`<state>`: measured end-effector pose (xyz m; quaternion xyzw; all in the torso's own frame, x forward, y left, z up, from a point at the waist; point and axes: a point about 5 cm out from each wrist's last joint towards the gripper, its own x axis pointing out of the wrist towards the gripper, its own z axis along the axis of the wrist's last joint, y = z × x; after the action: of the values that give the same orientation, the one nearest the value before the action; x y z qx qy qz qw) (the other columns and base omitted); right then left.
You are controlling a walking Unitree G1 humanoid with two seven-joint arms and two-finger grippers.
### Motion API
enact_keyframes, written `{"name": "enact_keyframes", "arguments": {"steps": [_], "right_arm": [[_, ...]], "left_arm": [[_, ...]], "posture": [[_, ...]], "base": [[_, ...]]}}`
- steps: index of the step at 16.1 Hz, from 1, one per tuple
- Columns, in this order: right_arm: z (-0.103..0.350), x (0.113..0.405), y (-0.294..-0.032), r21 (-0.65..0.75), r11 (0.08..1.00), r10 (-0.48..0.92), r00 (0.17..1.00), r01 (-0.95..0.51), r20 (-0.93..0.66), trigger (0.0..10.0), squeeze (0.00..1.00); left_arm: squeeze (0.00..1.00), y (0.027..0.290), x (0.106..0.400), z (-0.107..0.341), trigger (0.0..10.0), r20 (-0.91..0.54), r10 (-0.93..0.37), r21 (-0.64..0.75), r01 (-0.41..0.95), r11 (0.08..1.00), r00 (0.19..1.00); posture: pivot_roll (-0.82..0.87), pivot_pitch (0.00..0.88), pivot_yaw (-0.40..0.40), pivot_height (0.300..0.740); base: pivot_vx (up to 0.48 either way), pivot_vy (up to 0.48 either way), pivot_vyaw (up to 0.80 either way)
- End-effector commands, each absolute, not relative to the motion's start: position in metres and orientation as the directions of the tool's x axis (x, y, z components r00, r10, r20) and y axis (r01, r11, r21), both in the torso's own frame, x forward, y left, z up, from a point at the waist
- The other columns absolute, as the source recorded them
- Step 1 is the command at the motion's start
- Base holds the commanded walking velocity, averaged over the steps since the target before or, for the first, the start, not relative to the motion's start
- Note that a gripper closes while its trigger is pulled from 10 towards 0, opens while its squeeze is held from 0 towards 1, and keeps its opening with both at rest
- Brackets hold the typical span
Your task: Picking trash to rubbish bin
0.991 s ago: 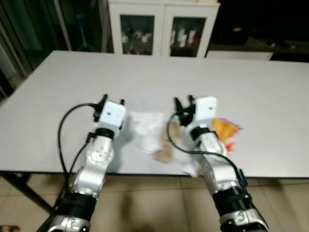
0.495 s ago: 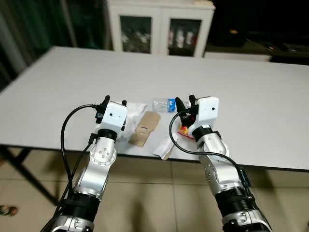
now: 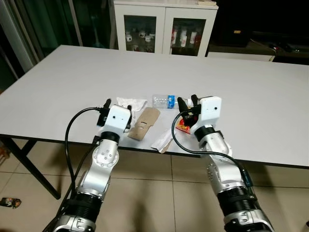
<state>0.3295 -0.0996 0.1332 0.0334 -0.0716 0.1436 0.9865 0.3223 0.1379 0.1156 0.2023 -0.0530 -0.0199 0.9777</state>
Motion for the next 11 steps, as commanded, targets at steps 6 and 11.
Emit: {"name": "enact_keyframes", "arguments": {"steps": [6, 11], "right_arm": [[0.138, 0.331, -0.102, 0.048, 0.955, 0.284, 0.946, -0.294, 0.156, 10.0, 0.00], [0.139, 0.331, -0.105, 0.042, 0.956, 0.279, 0.947, -0.289, 0.158, 10.0, 0.00]], "left_arm": [[1.00, 0.122, 0.339, 0.118, 10.0, 0.067, -0.163, 0.239, 0.143, 0.961, 0.984], [1.00, 0.113, 0.352, 0.122, 10.0, 0.054, -0.204, 0.190, 0.190, 0.963, 0.978]], "posture": [[0.02, 0.000, -0.039, 0.740], [0.00, 0.006, -0.047, 0.740]], "base": [[0.000, 0.000, 0.00], [0.000, 0.000, 0.00]]}}
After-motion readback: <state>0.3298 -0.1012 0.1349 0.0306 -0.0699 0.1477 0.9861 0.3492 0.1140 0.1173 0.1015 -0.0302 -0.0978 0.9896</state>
